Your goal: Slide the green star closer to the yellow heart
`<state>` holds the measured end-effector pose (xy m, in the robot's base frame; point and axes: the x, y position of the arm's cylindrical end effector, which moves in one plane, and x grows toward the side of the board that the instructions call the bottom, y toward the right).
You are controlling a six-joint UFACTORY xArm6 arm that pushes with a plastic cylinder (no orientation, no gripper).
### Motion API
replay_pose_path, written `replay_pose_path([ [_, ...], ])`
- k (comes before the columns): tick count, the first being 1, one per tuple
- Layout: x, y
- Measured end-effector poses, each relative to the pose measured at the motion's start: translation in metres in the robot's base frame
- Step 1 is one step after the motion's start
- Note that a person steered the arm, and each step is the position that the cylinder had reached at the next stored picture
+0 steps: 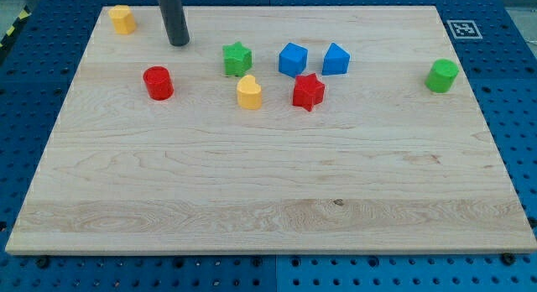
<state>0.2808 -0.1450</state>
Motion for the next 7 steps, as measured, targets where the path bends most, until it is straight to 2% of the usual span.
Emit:
replay_pose_path([
  [3, 0.036, 0.057],
  [7, 0.023, 0.078],
])
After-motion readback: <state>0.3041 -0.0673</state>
